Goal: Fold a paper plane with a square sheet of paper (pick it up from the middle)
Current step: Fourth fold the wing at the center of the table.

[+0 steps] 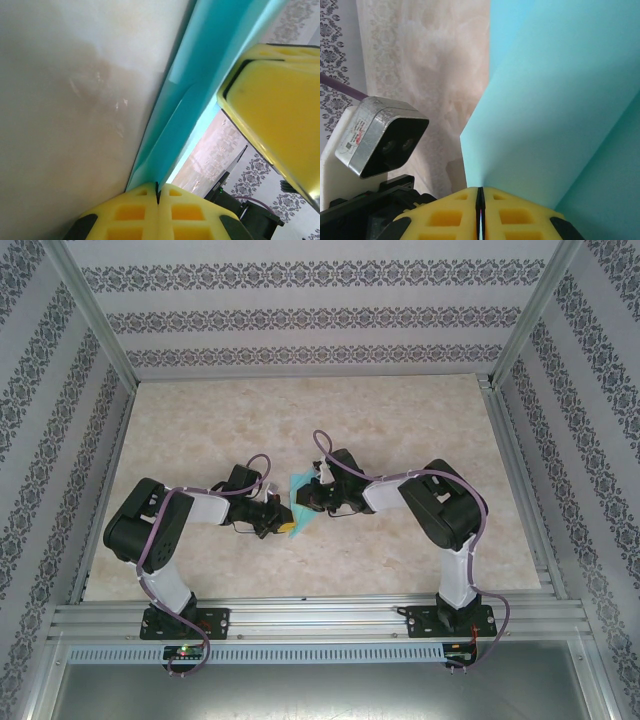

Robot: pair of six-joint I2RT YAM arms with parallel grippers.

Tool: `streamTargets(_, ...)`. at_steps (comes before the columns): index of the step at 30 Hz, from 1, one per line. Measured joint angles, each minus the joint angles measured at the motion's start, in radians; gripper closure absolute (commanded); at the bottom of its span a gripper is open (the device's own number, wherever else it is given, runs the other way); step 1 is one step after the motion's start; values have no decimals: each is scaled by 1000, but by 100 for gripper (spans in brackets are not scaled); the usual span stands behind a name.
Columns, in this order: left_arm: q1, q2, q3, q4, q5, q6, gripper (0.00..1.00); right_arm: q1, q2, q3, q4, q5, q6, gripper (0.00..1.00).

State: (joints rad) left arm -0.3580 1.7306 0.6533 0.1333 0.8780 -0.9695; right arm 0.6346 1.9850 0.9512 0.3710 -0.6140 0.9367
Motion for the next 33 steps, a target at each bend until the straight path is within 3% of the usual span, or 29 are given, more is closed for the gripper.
streamTargets(10,0,4,18,-42,1,21,99,-4,4,0,-18,11,-4,88)
streamTargets(21,0,3,21,-52,4,51,88,-4,22,36,-66,-4,-34,87)
streamTargets(33,0,-17,28,-123,-42,121,100,-2,36,68,-109,-24,-49,86)
